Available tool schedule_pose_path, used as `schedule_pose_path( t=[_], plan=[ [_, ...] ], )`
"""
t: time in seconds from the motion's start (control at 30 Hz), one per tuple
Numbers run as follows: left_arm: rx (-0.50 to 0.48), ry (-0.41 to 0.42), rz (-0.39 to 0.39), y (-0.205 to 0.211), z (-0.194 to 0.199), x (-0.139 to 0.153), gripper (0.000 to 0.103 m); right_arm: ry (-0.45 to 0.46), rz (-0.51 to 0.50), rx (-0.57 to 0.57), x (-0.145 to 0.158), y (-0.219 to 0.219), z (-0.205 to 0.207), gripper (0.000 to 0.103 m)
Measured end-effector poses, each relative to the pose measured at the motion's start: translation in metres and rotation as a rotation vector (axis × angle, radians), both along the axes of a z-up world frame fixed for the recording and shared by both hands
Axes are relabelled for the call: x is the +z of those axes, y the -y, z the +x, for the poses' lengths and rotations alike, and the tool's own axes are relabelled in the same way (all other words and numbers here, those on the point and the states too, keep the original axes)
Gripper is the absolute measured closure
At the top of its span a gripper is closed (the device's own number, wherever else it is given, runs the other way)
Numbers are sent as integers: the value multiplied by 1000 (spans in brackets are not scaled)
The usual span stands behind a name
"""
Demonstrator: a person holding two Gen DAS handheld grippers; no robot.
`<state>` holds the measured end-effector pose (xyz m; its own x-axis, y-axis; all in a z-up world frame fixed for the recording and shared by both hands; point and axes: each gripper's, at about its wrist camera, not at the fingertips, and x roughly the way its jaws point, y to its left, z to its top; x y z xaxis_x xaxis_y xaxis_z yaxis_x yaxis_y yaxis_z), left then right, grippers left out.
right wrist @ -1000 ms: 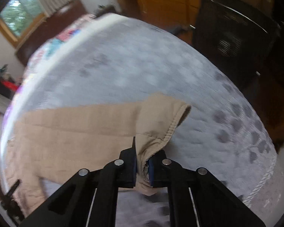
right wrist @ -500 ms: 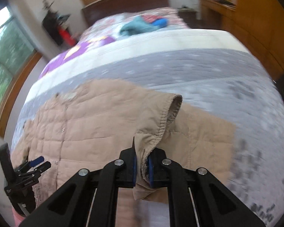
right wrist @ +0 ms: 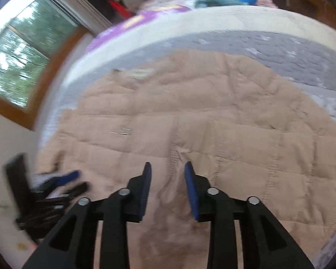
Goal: Fold large clothes
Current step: 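Carry the sleeve cuff with the right tool across the coat body and release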
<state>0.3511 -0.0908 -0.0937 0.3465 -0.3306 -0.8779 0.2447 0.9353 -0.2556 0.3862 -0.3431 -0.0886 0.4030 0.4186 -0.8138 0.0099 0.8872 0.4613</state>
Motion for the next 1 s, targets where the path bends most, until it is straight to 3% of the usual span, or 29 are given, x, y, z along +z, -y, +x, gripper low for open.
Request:
schedule_pose_path(
  t=[0.07,0.17,0.2,0.37,0.47,0.53,0.57,0.6,0.7,0.83,1.0],
  plan=[
    [-17,-7,-25,8,-1,3,33,23,-22,-29,10,7,-3,69],
    [-68,-6,-58,33,-5,10,32,-26,-279,-183,20,40,-13,69],
    [-91,-3,-58,46,-6,11,32,-42,-318,-220,20,53,-18,69],
    [-203,-33,-72,116,-5,7,29,-86,-385,-367,20,113,-43,69],
    [-216,-35,-18,153,5,-6,28,-109,-408,-411,17,138,-63,69],
    [-217,-65,-8,169,11,-17,39,-114,-431,-420,16,144,-70,69],
    [-216,-78,-3,174,14,-22,62,-114,-438,-420,16,145,-68,69],
    [-209,-89,-9,178,16,-26,76,-110,-444,-415,17,145,-71,69],
    [-203,-81,-72,176,15,-23,90,-89,-453,-397,17,144,-71,69],
    [-166,23,-104,146,4,6,92,-52,-412,-367,17,138,-67,69],
    [-65,124,-113,76,0,41,92,-26,-317,-295,12,122,-58,69]
  ],
)
